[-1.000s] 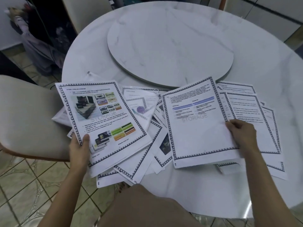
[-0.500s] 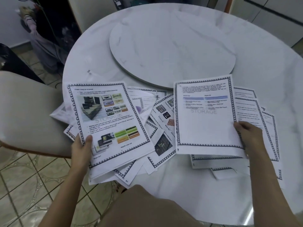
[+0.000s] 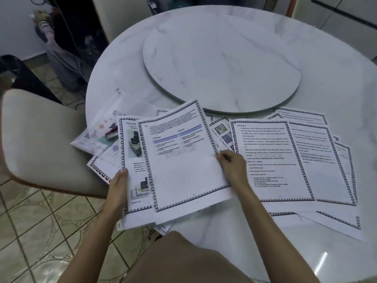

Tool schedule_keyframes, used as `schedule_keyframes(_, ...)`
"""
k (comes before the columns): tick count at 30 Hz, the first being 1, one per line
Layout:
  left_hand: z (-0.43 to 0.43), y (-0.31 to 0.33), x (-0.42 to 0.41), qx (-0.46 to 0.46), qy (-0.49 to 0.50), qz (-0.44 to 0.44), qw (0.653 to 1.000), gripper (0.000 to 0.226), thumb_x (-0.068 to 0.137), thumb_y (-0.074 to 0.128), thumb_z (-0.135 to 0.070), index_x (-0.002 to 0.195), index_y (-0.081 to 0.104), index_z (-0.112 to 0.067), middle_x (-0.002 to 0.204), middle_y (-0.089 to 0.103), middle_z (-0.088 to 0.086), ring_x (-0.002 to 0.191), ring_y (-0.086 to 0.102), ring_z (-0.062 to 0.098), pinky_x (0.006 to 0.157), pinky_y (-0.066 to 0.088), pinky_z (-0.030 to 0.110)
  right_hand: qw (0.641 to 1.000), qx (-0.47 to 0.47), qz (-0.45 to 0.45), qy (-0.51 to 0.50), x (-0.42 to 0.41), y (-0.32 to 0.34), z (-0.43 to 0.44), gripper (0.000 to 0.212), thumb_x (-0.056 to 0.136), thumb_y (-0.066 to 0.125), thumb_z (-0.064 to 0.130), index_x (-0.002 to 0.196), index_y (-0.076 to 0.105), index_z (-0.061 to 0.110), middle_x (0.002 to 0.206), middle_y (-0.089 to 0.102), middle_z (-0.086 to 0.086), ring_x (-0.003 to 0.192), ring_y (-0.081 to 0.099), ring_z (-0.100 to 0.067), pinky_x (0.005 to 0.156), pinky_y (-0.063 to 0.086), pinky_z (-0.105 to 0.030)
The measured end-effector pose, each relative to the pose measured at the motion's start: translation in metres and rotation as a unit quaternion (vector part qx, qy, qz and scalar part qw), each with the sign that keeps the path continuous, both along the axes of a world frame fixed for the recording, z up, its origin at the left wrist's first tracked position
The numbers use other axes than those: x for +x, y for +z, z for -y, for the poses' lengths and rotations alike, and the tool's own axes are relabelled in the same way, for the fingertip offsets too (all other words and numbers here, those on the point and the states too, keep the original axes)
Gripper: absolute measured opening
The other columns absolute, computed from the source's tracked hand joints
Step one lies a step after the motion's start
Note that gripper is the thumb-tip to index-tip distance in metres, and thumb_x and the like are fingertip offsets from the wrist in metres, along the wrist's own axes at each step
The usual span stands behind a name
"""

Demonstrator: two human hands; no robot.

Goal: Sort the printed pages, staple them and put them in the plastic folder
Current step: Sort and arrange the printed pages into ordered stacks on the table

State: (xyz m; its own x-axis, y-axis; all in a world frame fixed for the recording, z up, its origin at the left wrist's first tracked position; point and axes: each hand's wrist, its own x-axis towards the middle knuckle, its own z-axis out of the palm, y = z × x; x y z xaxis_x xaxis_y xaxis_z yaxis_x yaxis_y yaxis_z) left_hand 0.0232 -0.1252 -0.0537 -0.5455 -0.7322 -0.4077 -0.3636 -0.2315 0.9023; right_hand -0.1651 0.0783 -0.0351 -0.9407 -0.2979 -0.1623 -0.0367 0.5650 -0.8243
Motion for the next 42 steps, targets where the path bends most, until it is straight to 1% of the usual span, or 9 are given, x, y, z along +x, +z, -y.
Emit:
schedule_keyframes(6,0.0,-0.003,-0.002,-0.035,-0.032,0.006,0.999,0.031,0.097,0.045,-0.018,0.124,0.052,-0.007,0.112,0.062,0.005,0.097,0.061,0.022,0.076,0.048,0.027,0.996,0.01,0.063,0.068,0.032,-0.016,0.017,0.019,0.087,0.061,0.018,0.1,0.069,0.006,0.087,0.065,0.001,0.075,0.058,-0.007,0.062,0.039,0.004)
schedule_keyframes(11,0.008,-0.008,-0.002,-0.062,-0.048,0.023,0.997,0.031,0.096,0.045,-0.016,0.125,0.051,-0.006,0.116,0.06,0.009,0.101,0.059,0.027,0.086,0.047,0.037,0.999,-0.002,0.042,-0.018,-0.01,0.001,-0.025,0.019,0.085,0.064,0.013,0.102,0.068,0.008,0.086,0.067,-0.004,0.074,0.063,-0.016,0.068,0.053,-0.016)
schedule_keyframes(17,0.006,-0.007,-0.004,-0.063,-0.045,0.025,0.997,0.03,0.095,0.049,-0.018,0.122,0.054,-0.005,0.109,0.061,0.008,0.095,0.061,0.028,0.079,0.047,0.034,0.984,0.112,-0.055,-0.127,-0.066,0.007,-0.116,0.026,0.086,0.061,0.007,0.109,0.063,-0.003,0.103,0.066,-0.02,0.094,0.062,-0.028,0.087,0.042,-0.026)
schedule_keyframes(24,0.001,-0.006,-0.005,-0.075,-0.045,0.018,0.996,0.033,0.095,0.049,-0.021,0.123,0.053,-0.005,0.11,0.06,0.006,0.093,0.059,0.024,0.068,0.047,0.025,0.938,0.307,0.019,-0.162,-0.087,-0.005,-0.163,0.06,0.082,0.068,0.023,0.127,0.044,-0.008,0.131,0.041,-0.032,0.126,0.033,-0.041,0.102,0.03,-0.045)
schedule_keyframes(31,-0.002,-0.008,-0.006,-0.071,-0.03,0.027,0.997,0.031,0.095,0.049,-0.017,0.122,0.054,-0.003,0.112,0.06,0.01,0.098,0.058,0.027,0.083,0.046,0.036,0.935,0.304,0.016,-0.184,-0.083,-0.008,-0.158,0.057,0.081,0.068,0.017,0.128,0.044,-0.005,0.133,0.036,-0.029,0.125,0.034,-0.042,0.101,0.032,-0.051)
schedule_keyframes(35,-0.003,-0.01,-0.005,-0.066,-0.024,0.028,0.997,0.033,0.095,0.048,-0.019,0.123,0.054,-0.003,0.112,0.06,0.01,0.099,0.058,0.028,0.086,0.046,0.039,0.942,0.261,-0.015,-0.209,-0.084,-0.007,-0.159,0.039,0.082,0.064,0.01,0.117,0.056,-0.005,0.118,0.051,-0.029,0.11,0.049,-0.042,0.095,0.04,-0.047)
schedule_keyframes(37,-0.005,-0.01,-0.005,-0.065,-0.021,0.022,0.997,0.033,0.095,0.048,-0.019,0.124,0.053,-0.004,0.112,0.059,0.009,0.099,0.058,0.027,0.085,0.046,0.038,0.951,0.227,-0.032,-0.206,-0.082,-0.005,-0.159,0.012,0.083,0.061,0.003,0.087,0.063,-0.007,0.087,0.059,-0.025,0.083,0.055,-0.037,0.074,0.044,-0.038)
schedule_keyframes(39,-0.007,-0.009,-0.005,-0.066,-0.02,0.016,0.997,0.032,0.095,0.047,-0.02,0.124,0.053,-0.005,0.112,0.06,0.008,0.099,0.059,0.027,0.085,0.046,0.038,0.958,0.202,-0.045,-0.198,-0.082,-0.007,-0.16,0.022,0.085,0.057,0.001,0.064,0.05,0.0,0.059,0.047,-0.011,0.063,0.045,-0.027,0.055,0.031,-0.031)
schedule_keyframes(42,-0.01,-0.007,-0.004,-0.071,-0.023,0.009,0.997,0.031,0.095,0.047,-0.019,0.124,0.052,-0.007,0.112,0.059,0.006,0.098,0.058,0.025,0.084,0.046,0.037,0.966,0.161,-0.045,-0.195,-0.078,-0.003,-0.16,0.019,0.089,0.053,0.006,0.071,0.049,0.0,0.056,0.042,0.0,0.07,0.043,-0.024,0.053,0.027,-0.028)
